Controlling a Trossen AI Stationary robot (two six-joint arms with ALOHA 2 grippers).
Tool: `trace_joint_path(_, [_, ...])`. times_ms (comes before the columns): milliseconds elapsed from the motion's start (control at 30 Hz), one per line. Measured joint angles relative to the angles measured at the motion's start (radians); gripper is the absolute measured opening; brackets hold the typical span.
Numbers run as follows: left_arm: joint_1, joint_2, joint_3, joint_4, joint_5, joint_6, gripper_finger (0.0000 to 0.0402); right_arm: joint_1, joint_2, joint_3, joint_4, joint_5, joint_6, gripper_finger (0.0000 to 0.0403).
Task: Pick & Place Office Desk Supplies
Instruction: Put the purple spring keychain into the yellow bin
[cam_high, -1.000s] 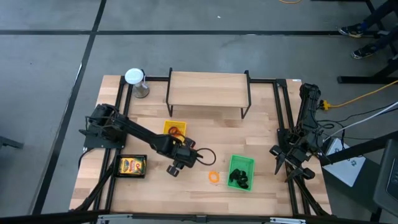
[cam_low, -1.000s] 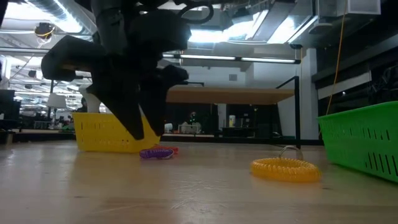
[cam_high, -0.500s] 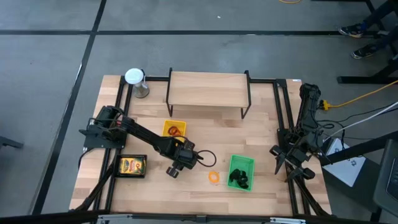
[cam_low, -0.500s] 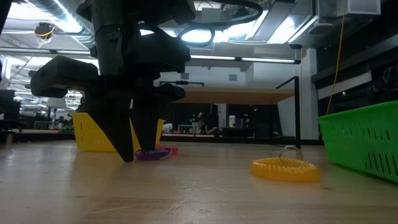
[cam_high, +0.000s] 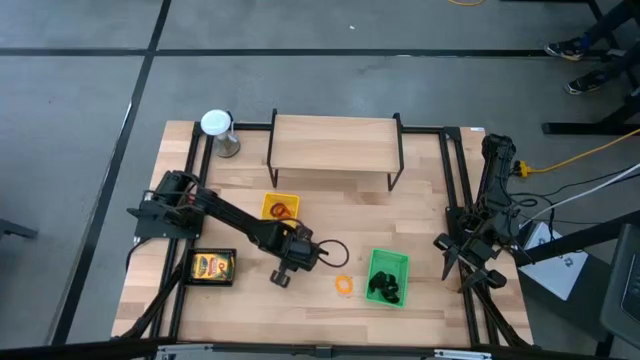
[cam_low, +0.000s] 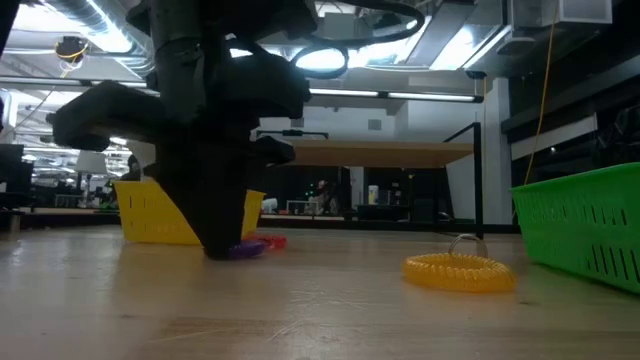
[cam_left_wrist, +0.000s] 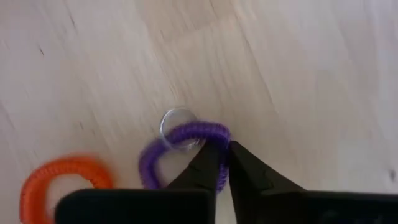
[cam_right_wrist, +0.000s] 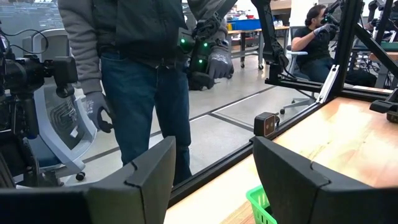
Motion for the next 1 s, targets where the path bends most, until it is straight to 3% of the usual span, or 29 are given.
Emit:
trace_joint_path(133, [0.015,0.003,0.079,0.008,0.062,-0.055,0.0008,0.000,0.000,0.000,0.000,0.000,0.000,0.0219])
trace_joint_path(300, [0.071,-0.015,0.178,0.112,0.213,-0.172,0.0004,0.000,0.000,0.000,0.000,0.000,0.000,0.0219])
trace_joint_path(467, [0.146,-0.124,0.174,0.383,0.270,-0.295,0.0004,0.000,0.000,0.000,0.000,0.000,0.000,0.0219])
trace_joint_path(700, [0.252,-0.306,0.173,0.373,0.319,-0.268,0.0004,0.000,0.000,0.000,0.000,0.000,0.000,0.0219])
trace_joint_path(833, [0.286,-0.411,0.099,0.363,0.313,-0.264,0.0003,0.000,0.000,0.000,0.000,0.000,0.000,0.0219])
trace_joint_path(1000, [0.310,-0.581,-0.127,0.469,0.266,-0.350,0.0002,0.000,0.000,0.000,0.000,0.000,0.000,0.0219])
